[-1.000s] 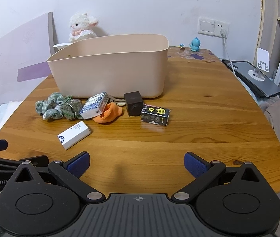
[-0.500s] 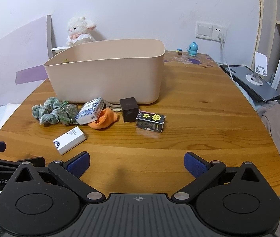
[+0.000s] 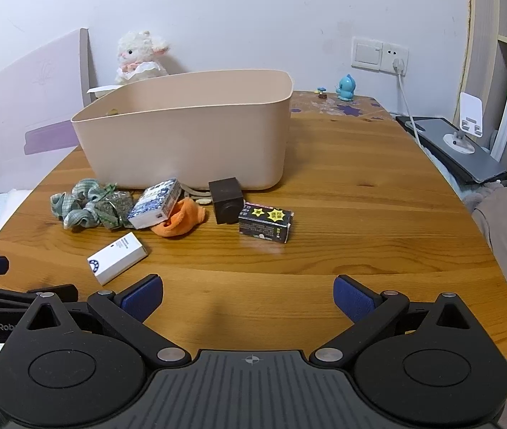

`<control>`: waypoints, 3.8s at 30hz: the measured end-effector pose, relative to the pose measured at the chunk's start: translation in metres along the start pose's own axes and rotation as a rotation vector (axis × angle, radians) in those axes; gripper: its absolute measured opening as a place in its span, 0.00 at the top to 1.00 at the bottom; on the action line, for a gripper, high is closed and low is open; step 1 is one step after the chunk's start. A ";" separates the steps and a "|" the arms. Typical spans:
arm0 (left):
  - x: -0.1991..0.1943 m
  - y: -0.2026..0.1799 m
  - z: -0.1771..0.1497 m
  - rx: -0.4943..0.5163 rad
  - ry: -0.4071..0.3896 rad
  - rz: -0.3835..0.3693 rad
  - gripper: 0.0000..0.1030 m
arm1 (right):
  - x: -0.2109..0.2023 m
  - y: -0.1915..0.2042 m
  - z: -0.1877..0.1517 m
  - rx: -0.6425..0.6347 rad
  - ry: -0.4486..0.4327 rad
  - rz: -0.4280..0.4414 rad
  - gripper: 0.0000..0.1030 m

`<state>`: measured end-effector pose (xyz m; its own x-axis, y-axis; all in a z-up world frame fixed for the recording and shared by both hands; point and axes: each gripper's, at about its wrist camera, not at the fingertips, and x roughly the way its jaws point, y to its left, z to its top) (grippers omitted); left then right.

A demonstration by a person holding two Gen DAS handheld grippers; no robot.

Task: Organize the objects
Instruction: 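Move both tools toward the items scattered in front of the bin, then grasp the white box with the left tool while the right tool grasps the black star box, then carry both boxes over the beige bin and open both tools to drop them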

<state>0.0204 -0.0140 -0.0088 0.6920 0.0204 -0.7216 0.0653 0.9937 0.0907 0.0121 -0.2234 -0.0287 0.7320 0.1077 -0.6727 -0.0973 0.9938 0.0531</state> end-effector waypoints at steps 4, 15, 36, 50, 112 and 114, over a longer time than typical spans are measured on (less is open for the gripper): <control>0.002 -0.003 0.003 0.018 -0.017 -0.011 0.03 | 0.005 -0.004 0.002 0.001 -0.001 -0.008 0.00; 0.025 -0.011 0.011 0.054 -0.002 -0.027 0.03 | 0.029 -0.020 0.013 -0.045 -0.009 -0.050 0.00; 0.071 -0.018 0.027 0.054 0.043 -0.089 0.25 | 0.105 -0.011 0.032 -0.044 0.016 -0.037 0.11; 0.066 -0.019 0.028 0.073 0.044 -0.174 0.68 | 0.109 -0.008 0.032 -0.019 0.011 -0.028 0.52; 0.052 0.053 0.166 -0.057 -0.145 -0.058 0.17 | 0.045 0.020 0.146 -0.115 -0.232 -0.013 0.03; 0.045 0.059 0.159 -0.049 -0.157 -0.052 0.16 | 0.036 0.021 0.143 -0.129 -0.232 -0.014 0.02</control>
<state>0.1695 0.0278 0.0729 0.7924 -0.0444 -0.6084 0.0714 0.9972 0.0202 0.1321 -0.1946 0.0537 0.8674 0.1116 -0.4849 -0.1601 0.9853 -0.0597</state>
